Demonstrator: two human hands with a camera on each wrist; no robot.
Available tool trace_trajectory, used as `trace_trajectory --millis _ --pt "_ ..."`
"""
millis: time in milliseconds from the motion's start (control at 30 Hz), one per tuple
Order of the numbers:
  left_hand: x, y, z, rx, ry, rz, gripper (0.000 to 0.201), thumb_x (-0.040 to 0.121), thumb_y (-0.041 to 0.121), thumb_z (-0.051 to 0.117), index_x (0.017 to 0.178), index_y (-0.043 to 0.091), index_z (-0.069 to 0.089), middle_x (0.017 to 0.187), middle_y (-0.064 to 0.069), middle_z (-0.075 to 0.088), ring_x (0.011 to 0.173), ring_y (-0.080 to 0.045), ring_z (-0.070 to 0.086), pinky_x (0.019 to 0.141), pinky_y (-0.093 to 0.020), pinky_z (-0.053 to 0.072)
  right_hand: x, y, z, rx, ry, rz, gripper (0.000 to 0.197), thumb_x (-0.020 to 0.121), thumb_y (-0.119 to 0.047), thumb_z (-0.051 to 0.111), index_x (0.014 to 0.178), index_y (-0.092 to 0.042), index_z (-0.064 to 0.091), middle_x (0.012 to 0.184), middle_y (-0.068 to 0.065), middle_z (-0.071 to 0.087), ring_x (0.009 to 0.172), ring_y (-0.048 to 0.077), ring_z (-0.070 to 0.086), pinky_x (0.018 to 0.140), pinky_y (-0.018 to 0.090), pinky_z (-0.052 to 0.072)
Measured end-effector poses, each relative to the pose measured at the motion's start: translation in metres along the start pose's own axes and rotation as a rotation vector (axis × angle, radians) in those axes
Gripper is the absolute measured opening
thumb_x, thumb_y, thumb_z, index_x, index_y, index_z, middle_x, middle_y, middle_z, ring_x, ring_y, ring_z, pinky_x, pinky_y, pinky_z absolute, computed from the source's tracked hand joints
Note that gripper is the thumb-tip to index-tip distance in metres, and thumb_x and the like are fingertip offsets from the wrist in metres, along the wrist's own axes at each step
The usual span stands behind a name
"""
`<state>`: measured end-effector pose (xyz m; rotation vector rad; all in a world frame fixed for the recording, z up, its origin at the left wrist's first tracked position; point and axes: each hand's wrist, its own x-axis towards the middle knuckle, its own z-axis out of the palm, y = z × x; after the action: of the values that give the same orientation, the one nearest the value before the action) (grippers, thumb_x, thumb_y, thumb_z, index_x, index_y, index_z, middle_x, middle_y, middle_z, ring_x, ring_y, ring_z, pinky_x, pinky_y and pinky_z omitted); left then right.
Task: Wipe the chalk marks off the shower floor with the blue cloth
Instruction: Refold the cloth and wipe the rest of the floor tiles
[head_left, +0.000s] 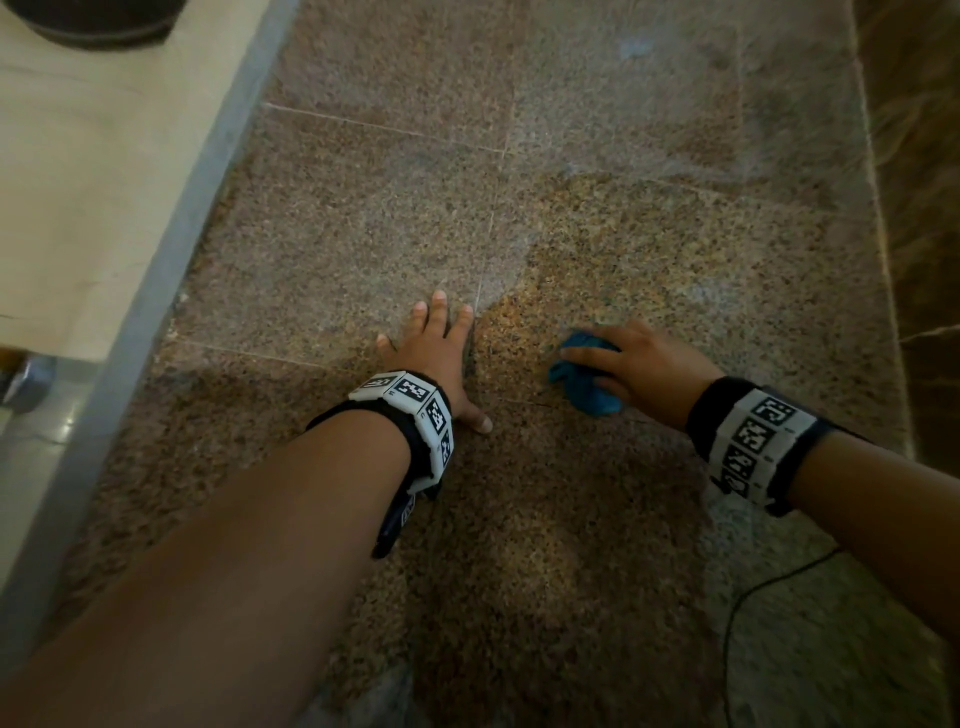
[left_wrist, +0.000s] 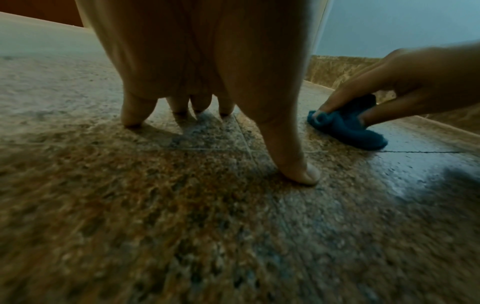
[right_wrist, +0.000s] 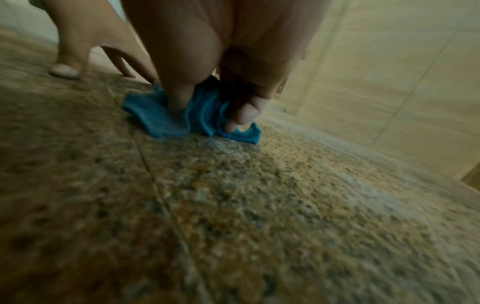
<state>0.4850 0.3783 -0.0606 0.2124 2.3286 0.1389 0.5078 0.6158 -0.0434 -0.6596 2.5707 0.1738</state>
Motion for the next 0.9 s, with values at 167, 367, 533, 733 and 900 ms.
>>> trace_trajectory --millis 167,367,533,733,900 --pt "0.000 -0.001 -0.001 -0.007 0.013 -0.004 0.137 0.061 0.058 0.082 0.152 0.028 -0.017 0.157 0.000 -0.029 0.147 -0.026 -0.018 0.115 -0.061 0.006 0.016 -0.004 0.008 0.236 0.297 0.239 0.036 0.094 -0.034 0.051 0.127 -0.020 0.058 0.131 0.009 0.045 0.121 0.032 0.037 0.098 0.043 0.035" --pt "-0.003 0.000 -0.002 0.001 0.010 -0.001 0.135 0.064 0.057 0.081 0.151 0.027 -0.017 0.157 -0.001 -0.029 0.147 -0.026 -0.018 0.116 -0.060 0.006 0.011 -0.065 0.041 0.195 0.330 0.046 0.042 0.078 -0.018 0.068 0.118 -0.013 0.059 0.108 0.019 0.056 0.089 0.044 0.054 0.072 0.052 0.051" --pt "-0.004 0.001 -0.002 -0.005 0.007 0.001 0.136 0.063 0.057 0.082 0.152 0.027 -0.017 0.157 0.000 -0.029 0.147 -0.026 -0.018 0.116 -0.060 0.006 0.005 -0.035 0.025 0.215 0.336 -0.049 0.044 0.065 -0.007 0.079 0.107 -0.013 0.070 0.096 0.017 0.060 0.076 0.040 0.057 0.065 0.047 0.055" --pt "-0.003 0.003 -0.004 0.012 -0.012 -0.016 0.136 0.063 0.058 0.081 0.151 0.028 -0.018 0.156 0.001 -0.031 0.147 -0.025 -0.018 0.116 -0.059 0.007 0.002 -0.012 0.020 0.379 0.378 0.362 0.036 0.083 -0.005 0.060 0.118 -0.012 0.061 0.112 0.014 0.058 0.101 0.037 0.052 0.088 0.041 0.041" --pt "-0.004 0.003 -0.004 0.022 -0.007 -0.022 0.136 0.063 0.060 0.080 0.151 0.028 -0.018 0.157 0.000 -0.030 0.147 -0.025 -0.017 0.117 -0.059 0.008 -0.032 -0.061 0.050 0.344 0.414 -0.043 0.028 0.063 -0.003 0.078 0.089 -0.014 0.073 0.087 0.010 0.065 0.068 0.034 0.059 0.063 0.041 0.054"
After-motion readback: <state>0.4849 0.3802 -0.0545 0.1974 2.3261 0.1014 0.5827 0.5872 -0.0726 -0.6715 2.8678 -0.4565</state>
